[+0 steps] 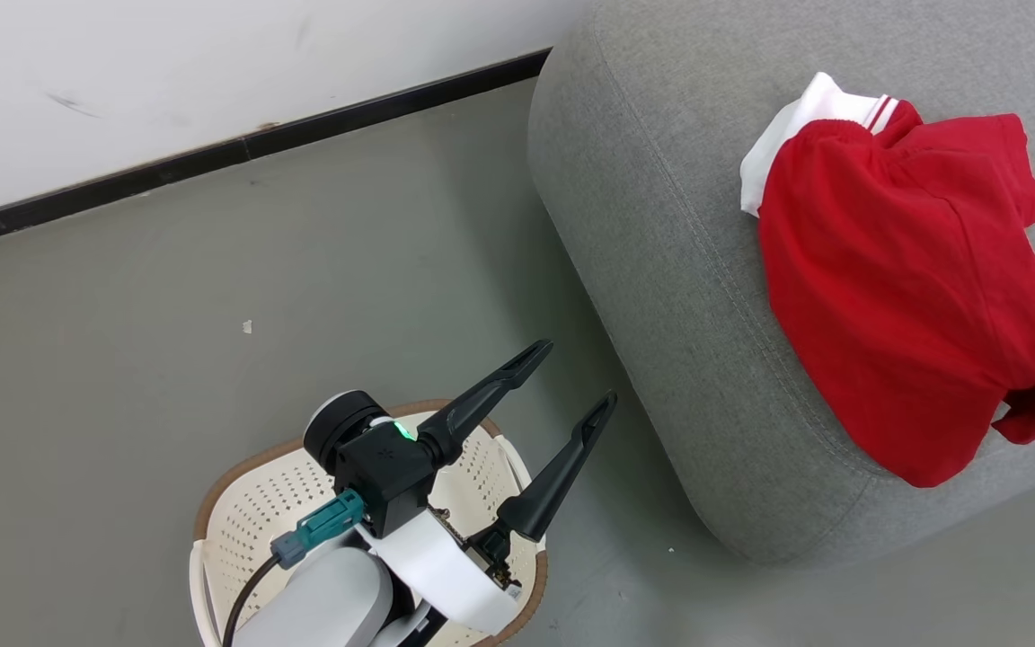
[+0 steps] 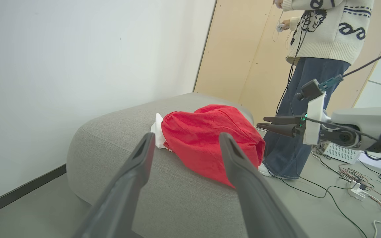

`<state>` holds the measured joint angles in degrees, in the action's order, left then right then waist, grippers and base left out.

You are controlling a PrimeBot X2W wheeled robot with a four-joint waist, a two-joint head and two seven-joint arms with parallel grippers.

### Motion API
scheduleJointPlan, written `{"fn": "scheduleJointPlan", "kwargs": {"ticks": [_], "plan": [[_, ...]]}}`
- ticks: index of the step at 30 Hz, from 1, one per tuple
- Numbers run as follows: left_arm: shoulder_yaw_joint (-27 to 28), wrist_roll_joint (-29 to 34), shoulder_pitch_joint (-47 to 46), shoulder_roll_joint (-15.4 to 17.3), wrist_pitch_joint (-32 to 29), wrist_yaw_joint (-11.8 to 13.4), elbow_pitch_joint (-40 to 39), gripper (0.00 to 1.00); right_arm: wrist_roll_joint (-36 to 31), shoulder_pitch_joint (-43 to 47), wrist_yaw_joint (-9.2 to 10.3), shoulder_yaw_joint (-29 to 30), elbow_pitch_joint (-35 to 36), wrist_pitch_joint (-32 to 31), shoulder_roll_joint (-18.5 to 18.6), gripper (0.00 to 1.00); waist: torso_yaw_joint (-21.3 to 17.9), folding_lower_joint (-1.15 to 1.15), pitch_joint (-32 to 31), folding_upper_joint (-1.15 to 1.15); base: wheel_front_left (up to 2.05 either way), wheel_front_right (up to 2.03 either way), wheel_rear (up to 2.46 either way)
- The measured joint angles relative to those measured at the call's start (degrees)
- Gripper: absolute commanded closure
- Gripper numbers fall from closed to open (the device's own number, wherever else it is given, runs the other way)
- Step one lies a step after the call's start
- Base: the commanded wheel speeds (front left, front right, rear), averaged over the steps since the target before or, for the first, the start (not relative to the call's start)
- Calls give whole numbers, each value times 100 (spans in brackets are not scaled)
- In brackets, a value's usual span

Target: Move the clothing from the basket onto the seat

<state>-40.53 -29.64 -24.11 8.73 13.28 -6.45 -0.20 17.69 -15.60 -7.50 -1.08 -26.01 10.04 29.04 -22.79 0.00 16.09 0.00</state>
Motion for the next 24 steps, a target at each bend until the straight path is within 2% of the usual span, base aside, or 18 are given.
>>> {"fn": "scheduleJointPlan", "kwargs": {"ticks": [9,15,20,24], "plan": [[57,0,8,-3,44,9,2,0,-33,-120,0,-149,556,2,240,0,145,0,-72,0,0,0,0],[224,0,17,-4,52,79,46,0,-298,-283,0,-198,960,4,360,0,233,0,-150,0,0,0,0],[532,0,69,44,94,242,182,0,-502,-514,0,-274,1285,4,298,0,331,0,-235,0,0,0,0],[801,9,130,121,94,403,335,0,-709,-686,0,-331,1424,7,54,0,410,0,-295,0,0,0,0]]}}
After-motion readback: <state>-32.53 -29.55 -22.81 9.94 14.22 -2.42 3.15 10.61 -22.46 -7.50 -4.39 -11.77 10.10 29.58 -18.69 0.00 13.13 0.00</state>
